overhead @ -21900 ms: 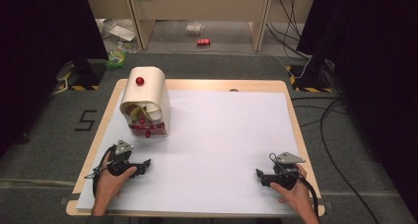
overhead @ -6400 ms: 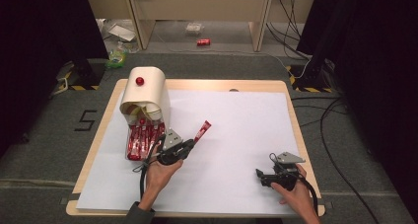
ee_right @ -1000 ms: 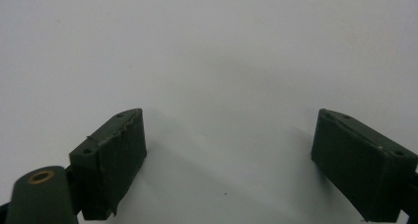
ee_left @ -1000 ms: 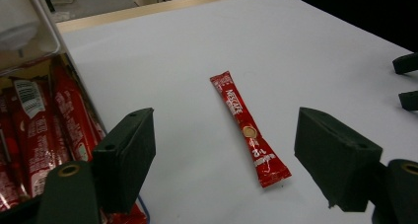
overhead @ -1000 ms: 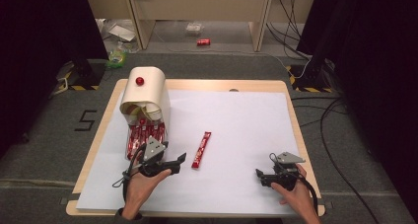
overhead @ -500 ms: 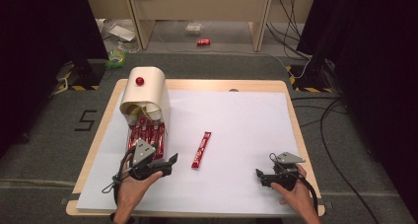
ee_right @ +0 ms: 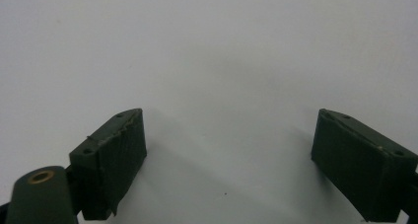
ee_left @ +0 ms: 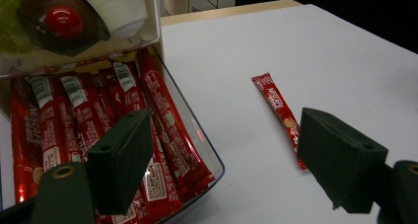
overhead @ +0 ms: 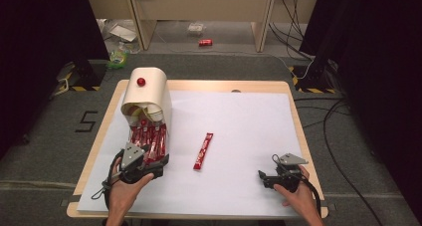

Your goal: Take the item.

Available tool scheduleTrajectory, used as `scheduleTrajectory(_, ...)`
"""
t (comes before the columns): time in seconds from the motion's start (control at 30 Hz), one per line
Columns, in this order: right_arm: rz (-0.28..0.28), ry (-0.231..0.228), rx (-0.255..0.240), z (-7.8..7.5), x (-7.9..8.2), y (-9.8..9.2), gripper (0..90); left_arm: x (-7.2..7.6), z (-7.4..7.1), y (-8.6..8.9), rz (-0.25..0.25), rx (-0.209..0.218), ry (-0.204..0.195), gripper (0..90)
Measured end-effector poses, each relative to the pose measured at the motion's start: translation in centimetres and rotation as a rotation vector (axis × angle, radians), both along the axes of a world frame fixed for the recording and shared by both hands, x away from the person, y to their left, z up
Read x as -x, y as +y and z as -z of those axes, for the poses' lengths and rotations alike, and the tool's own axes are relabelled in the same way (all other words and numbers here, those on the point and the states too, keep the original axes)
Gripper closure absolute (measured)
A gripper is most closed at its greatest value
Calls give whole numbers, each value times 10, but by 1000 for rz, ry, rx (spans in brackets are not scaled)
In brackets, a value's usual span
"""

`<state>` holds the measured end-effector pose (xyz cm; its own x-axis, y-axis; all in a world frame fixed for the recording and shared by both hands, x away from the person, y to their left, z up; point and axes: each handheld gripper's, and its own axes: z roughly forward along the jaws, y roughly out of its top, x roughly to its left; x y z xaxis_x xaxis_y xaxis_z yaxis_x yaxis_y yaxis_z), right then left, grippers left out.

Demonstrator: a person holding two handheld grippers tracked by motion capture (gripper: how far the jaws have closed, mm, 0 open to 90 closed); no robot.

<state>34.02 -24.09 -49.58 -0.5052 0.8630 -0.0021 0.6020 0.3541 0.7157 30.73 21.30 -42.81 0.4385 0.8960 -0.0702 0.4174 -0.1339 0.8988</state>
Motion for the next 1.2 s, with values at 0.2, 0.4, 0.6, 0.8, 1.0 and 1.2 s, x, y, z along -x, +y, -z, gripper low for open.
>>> scheduleTrajectory(0.2, 1, 0, 0, 0, 0, 0, 138, 1, 2, 3, -6, -5, 4, 212)
scheduleTrajectory(0.4, 0, 0, 0, 0, 0, 0, 137, 5, 3, 7, -21, 3, 3, 213)
scheduleTrajectory(0.6, 0, 0, 0, 0, 0, 0, 138, 6, 4, 9, -24, 3, 6, 213)
scheduleTrajectory(0.8, 0, 0, 0, 0, 0, 0, 138, 8, 4, 13, -34, 2, 3, 213)
scheduleTrajectory(1.0, 0, 0, 1, 0, 0, 0, 137, 11, 3, 18, -48, 2, -4, 213)
scheduleTrajectory(1.2, 0, 0, 1, 0, 0, 0, 138, 12, 4, 23, -67, -4, -1, 213)
